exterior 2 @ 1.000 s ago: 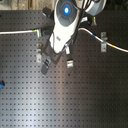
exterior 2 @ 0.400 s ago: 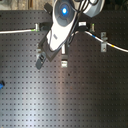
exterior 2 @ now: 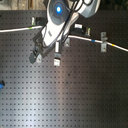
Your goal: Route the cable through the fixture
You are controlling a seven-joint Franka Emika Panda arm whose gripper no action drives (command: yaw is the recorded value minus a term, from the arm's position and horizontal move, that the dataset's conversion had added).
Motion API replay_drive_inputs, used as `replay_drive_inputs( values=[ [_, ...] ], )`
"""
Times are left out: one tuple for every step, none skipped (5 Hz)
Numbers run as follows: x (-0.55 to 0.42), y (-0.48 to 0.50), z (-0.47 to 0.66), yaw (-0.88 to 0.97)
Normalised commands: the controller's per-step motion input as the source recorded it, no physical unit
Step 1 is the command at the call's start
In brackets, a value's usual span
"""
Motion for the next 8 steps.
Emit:
replay_drive_inputs(
  values=[
    [-0.034, -0.027, 0.29, 0.0],
    [-0.006, 0.015, 0.25, 0.0],
    [-0.016, 0.029, 0.24, 0.0],
    [-0.024, 0.053, 0.29, 0.01],
    [0.004, 0.111, 0.34, 0.01],
    [-0.015, 0.125, 0.34, 0.02],
    [-0.007, 0.154, 0.36, 0.03],
    [-0.054, 0.173, 0.45, 0.0]
  ],
)
